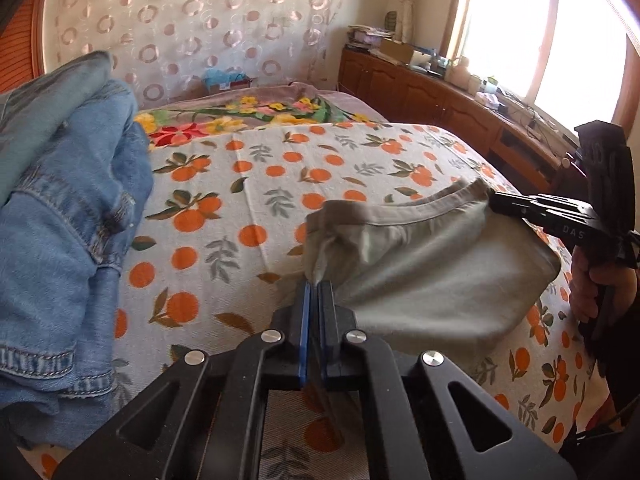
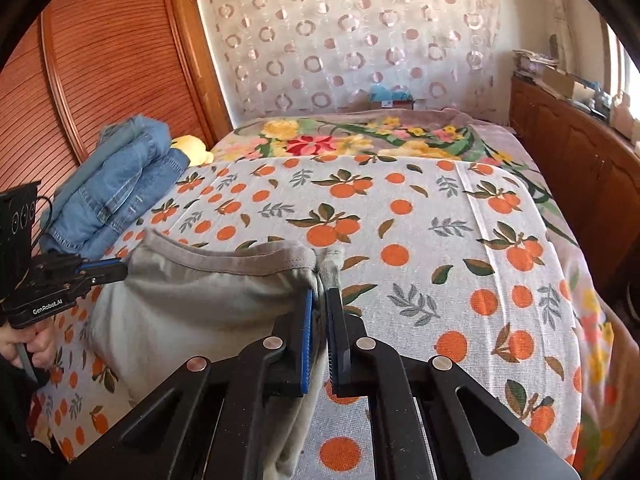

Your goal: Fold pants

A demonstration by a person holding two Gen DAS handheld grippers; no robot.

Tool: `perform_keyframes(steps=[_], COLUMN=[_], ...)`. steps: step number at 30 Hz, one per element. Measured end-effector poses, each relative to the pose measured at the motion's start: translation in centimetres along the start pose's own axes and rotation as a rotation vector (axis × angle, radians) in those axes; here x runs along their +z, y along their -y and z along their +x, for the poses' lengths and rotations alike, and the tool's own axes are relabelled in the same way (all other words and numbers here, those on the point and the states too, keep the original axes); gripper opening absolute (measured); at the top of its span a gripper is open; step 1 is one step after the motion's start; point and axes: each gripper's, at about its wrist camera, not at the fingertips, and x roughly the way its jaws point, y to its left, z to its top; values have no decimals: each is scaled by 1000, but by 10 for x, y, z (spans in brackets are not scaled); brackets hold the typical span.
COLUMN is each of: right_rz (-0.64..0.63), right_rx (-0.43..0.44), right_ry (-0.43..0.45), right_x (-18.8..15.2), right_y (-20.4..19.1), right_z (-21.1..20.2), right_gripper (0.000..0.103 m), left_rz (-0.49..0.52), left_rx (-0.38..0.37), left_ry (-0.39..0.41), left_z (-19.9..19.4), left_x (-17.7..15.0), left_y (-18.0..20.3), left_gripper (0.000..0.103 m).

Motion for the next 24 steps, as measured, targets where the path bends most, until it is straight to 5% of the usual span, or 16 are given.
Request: perform_keyframes(steps=[7, 12, 14, 24], right_rz=[-2, 3, 1, 23], right_rx=[12, -21, -19, 21], right_ry=[-36, -38, -49, -119], right_x=[2, 4, 3, 1], right_y=[-2, 0, 0, 4], right_z=[2, -3, -2, 15], right_gripper=[11, 43, 48, 50], left_rz=[9, 11, 3, -53], left_rx=[8, 34, 23, -1], left_ry=[-17, -12, -12, -67], left_z=[-1, -4, -3, 16], left_x=[-1, 3, 4, 3], left_y=[2, 2, 0, -6], left_gripper=[7, 29, 47, 47])
